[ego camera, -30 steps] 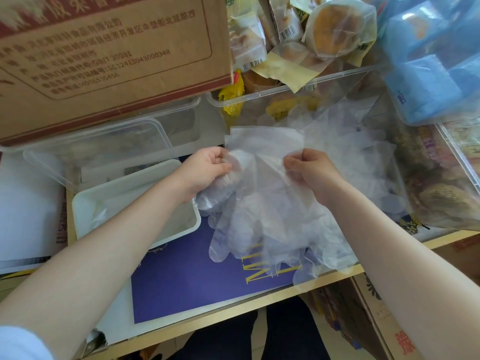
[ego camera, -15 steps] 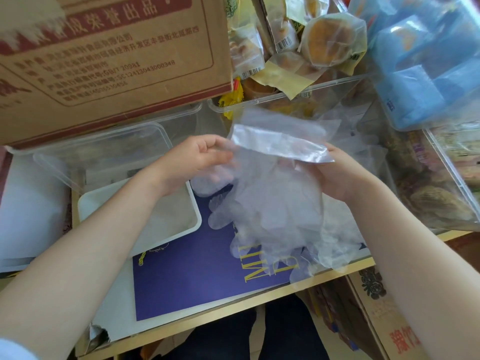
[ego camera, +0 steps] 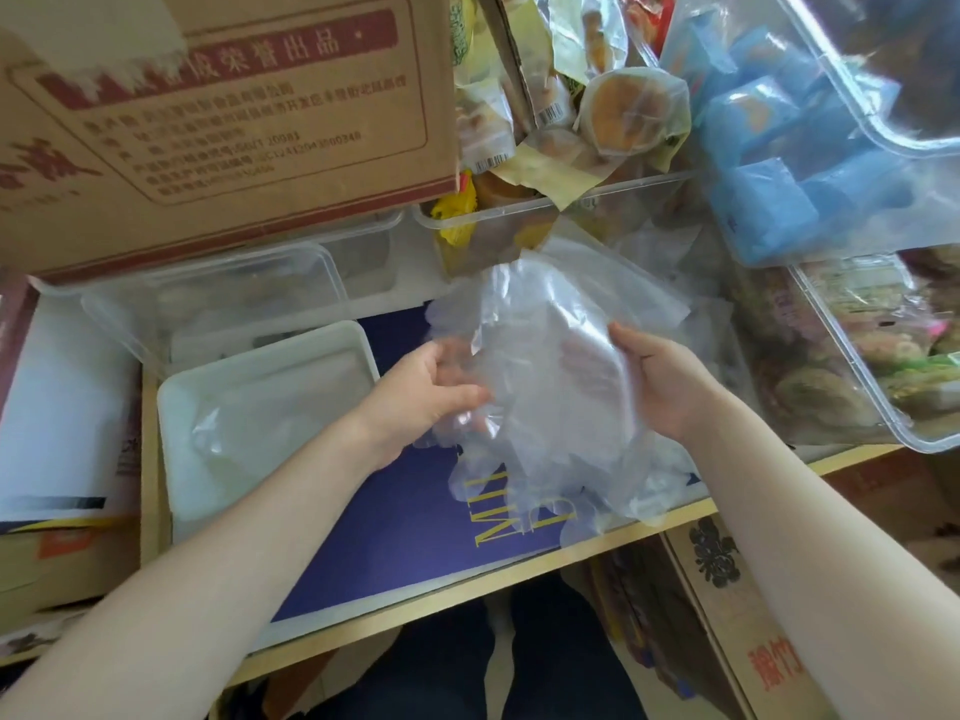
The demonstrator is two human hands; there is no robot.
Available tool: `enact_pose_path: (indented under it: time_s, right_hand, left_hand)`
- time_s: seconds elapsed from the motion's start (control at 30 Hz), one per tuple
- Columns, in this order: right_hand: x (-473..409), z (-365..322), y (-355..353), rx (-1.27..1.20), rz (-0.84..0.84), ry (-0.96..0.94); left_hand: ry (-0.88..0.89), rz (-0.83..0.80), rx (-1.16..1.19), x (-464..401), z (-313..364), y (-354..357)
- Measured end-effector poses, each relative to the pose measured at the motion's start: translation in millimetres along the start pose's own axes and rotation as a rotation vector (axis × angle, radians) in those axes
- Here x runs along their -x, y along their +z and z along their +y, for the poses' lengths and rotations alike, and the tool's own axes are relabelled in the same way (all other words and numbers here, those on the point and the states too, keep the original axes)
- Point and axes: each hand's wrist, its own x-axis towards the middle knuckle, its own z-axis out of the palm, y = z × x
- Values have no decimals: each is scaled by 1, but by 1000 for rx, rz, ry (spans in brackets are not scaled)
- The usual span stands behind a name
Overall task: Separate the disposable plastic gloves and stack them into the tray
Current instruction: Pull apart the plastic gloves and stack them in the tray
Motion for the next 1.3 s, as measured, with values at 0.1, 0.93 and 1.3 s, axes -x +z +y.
enact_pose_path:
  time_s: [0.1,0.93,1.3]
  right_hand:
    - [7,3,-7,-41,9,-66]
    - [-18,34,-25,1297,51,-259]
    - [-59,44,-39,1811,182,-767]
  left_hand:
    - [26,32,6,4,-2,-7]
    - [-20,745,-379,22,-24,0]
    - [-15,792,-394,16,-32,5]
